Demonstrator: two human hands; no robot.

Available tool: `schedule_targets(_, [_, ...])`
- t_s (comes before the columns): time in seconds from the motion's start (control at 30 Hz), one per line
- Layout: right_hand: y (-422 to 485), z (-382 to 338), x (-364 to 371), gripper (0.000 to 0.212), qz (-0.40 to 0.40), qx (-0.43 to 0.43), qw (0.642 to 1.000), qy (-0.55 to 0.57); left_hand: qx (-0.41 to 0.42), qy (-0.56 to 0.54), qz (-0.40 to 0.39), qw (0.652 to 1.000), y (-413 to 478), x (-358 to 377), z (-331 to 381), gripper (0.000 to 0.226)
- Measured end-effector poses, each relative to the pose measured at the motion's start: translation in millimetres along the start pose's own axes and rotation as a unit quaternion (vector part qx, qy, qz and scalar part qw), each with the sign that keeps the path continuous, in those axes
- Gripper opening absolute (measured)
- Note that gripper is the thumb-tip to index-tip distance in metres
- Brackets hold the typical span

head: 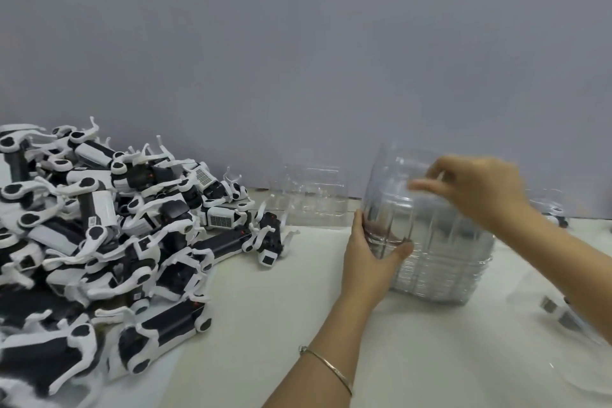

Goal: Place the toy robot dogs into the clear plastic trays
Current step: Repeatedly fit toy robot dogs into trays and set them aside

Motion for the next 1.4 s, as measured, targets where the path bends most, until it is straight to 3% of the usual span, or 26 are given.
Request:
schedule_targets(0.1, [24.9,18.1,-59.2,0.067,0.116,0.115,0.981,0.109,-0.010,0.005,-0.016,1.000,-0.2,-0.7,1.5,0.111])
schedule_targets(0.2, [21.8,7.6,-108.1,0.058,0.164,0.107,0.954,0.229,-0.005,0.010,-0.052,0.999,-0.4,-11.5,5.3,0.101])
schedule_targets(0.3, [-20.3,-40.9,-128.9,0.053,0.155,0.007,0.969,0.192,0.012,0.044,-0.034,0.998,-6.5,-49.2,9.3,0.080])
schedule_targets(0.4, [-77.1,-85.2,-111.8,0.058,0.154,-0.108,0.975,0.115,0.073,0.125,0.087,0.986,-14.8,-113.2,14.9,0.047])
schedule_targets(0.5, [-119.9,-117.7,-70.2,0.056,0.102,-0.152,0.978,0.103,0.084,0.210,0.163,0.960,-18.4,-163.6,15.9,0.043])
schedule_targets(0.63, [-156.3,-150.9,-17.5,0.060,0.044,-0.185,0.980,0.055,0.033,0.407,0.104,0.907,-5.8,-178.9,6.3,0.060])
schedule_targets(0.7, [-166.8,-161.2,2.1,0.060,0.029,-0.193,0.980,0.038,0.032,0.443,0.080,0.892,2.0,-176.9,2.2,0.063])
schedule_targets(0.77, [-172.6,-168.4,12.7,0.058,0.019,-0.193,0.980,0.033,0.040,0.431,0.094,0.896,10.1,-177.0,4.2,0.050])
schedule_targets(0.83, [-172.8,-170.5,11.6,0.056,0.019,-0.185,0.981,0.051,0.082,0.434,0.126,0.888,14.6,-177.4,15.3,0.027])
schedule_targets(0.93, [-165.4,-159.8,-4.7,0.054,0.030,-0.151,0.983,0.103,0.200,0.448,0.117,0.863,13.0,-173.1,39.2,0.019])
schedule_targets(1.03, [-153.8,-136.0,-23.1,0.047,0.019,-0.054,0.977,0.205,0.237,0.315,0.100,0.913,-0.1,-174.1,74.6,0.016])
schedule_targets(1.13, [-141.8,-115.2,-26.3,0.030,-0.029,0.101,0.929,0.354,0.189,0.096,0.132,0.968,-19.2,-170.5,112.9,0.003])
schedule_targets(1.2, [-135.1,-111.8,-24.0,0.037,-0.034,0.160,0.889,0.427,0.167,-0.027,0.148,0.974,-33.7,-161.6,133.0,0.008])
schedule_targets(1.27, [-125.6,-116.9,-27.2,0.053,-0.027,0.174,0.871,0.459,0.149,-0.099,0.153,0.972,-47.9,-149.0,146.0,0.015])
schedule_targets(1.4, [-105.4,-133.6,-30.9,0.079,-0.043,0.175,0.879,0.442,0.081,-0.277,0.092,0.953,-69.7,-110.0,141.5,0.021])
Point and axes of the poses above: each hand's wrist, its own y-axis towards the middle knuckle, its own x-axis out of the palm, z = x × y, the point moved 6 cm from there along y, towards the middle knuckle, and after that the axes turned 7 degrees about -y, right-handed, at the moved point
